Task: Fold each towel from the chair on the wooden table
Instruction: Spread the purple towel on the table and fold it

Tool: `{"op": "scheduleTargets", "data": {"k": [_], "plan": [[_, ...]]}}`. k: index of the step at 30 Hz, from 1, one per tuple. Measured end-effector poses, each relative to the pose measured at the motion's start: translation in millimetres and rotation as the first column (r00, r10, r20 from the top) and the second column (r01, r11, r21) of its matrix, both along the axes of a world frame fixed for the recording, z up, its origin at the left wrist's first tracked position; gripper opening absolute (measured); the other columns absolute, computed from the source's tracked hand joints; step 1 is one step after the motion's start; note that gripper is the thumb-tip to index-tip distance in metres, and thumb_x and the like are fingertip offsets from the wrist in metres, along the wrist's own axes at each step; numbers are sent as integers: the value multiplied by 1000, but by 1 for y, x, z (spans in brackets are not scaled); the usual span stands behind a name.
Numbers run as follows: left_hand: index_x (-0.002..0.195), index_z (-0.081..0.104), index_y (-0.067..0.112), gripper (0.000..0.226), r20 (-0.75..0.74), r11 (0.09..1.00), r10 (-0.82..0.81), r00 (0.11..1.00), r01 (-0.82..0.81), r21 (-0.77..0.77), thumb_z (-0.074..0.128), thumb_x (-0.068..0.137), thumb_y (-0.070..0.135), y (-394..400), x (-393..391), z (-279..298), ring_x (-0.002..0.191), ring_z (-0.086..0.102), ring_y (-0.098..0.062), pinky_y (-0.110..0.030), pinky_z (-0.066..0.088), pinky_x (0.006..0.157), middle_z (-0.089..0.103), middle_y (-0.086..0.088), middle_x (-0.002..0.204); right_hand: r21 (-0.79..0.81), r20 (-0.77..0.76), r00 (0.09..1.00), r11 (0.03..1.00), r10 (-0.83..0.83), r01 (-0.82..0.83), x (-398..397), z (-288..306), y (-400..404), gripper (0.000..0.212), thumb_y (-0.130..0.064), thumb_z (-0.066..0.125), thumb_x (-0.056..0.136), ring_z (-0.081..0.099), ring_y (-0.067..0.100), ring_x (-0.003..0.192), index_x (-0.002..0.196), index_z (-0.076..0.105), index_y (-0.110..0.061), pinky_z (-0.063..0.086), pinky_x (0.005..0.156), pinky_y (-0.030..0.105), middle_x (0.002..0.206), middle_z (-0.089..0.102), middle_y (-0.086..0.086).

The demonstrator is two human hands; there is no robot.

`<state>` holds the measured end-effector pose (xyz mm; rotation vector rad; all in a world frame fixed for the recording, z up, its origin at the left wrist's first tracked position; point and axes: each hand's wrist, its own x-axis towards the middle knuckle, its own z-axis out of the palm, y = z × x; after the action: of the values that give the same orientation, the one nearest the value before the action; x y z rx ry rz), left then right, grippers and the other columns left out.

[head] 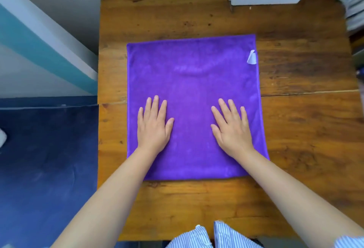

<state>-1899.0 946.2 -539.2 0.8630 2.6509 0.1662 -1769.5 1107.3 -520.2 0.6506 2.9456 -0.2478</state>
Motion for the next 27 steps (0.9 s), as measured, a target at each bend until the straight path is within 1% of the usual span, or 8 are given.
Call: {"op": "scheduleTargets", "data": {"k": [4, 8, 12, 14, 16, 17, 21, 27], "plan": [[144, 28, 12, 55, 7, 999, 41, 999, -41, -17, 41, 94, 33, -61, 22, 0, 145, 10, -27, -42, 7, 116, 18, -9, 154, -21, 87, 986, 989, -143, 145, 62, -2, 9, 51, -30, 42, 81, 45, 46, 123, 123, 56, -3, 33, 96, 64, 134, 49, 22], [145, 25, 16, 55, 15, 984, 173, 985, -172, -56, 42, 95, 30, -97, 31, 0, 145, 7, -27, -44, 4, 116, 14, -9, 156, -45, 169, 934, 944, -315, 326, 108, -4, 17, 61, -34, 30, 84, 17, 37, 141, 140, 33, -10, 11, 112, 56, 152, 22, 15], [144, 27, 13, 55, -32, 975, 211, 977, -213, -59, 43, 95, 30, -96, 41, 10, 144, 7, -30, -48, 4, 115, 15, -14, 155, -48, 96, 884, 885, -457, 463, 117, 6, 0, 62, -30, 29, 84, 12, 38, 141, 141, 30, -5, 5, 110, 60, 152, 18, 20], [133, 45, 4, 49, -69, 996, 78, 995, -75, 42, 49, 91, 28, -92, 53, 18, 138, 29, -36, -50, 21, 112, 36, -20, 146, -49, -13, 929, 928, -370, 369, 115, 12, -21, 56, -20, 43, 80, 29, 46, 133, 130, 45, 3, 16, 104, 66, 142, 35, 28], [106, 67, 1, 47, -163, 973, -181, 970, 201, 112, 43, 88, 38, -95, 72, 23, 113, 53, -36, -44, 46, 93, 64, -23, 115, 28, -120, 984, 990, -135, 139, 118, 15, -43, 46, -15, 50, 72, 49, 47, 118, 113, 61, 3, 29, 94, 67, 125, 55, 27], [93, 72, 4, 52, -205, 941, -288, 935, 316, 119, 40, 86, 43, -99, 79, 25, 99, 53, -33, -38, 51, 80, 69, -20, 98, 47, -155, 987, 998, -41, 49, 121, 16, -51, 42, -16, 48, 70, 56, 44, 111, 105, 65, 1, 34, 91, 65, 117, 62, 23], [74, 71, 4, 40, -190, 880, -452, 871, 471, 65, 44, 75, 34, -111, 76, 31, 64, 61, -29, -27, 52, 53, 67, -11, 71, 77, -158, 986, 996, 55, -43, 131, 13, -51, 36, -1, 56, 56, 67, 37, 93, 88, 72, 0, 47, 82, 59, 96, 71, 17], [65, 68, 2, 30, -239, 768, -634, 736, 636, -76, 38, 66, 5, -110, 49, 39, 51, 61, -27, -25, 46, 39, 63, -12, 60, 140, -163, 985, 990, 48, -25, 136, 14, -22, 27, 6, 60, 58, 68, 40, 84, 82, 72, 4, 51, 74, 56, 91, 72, 21]]}}
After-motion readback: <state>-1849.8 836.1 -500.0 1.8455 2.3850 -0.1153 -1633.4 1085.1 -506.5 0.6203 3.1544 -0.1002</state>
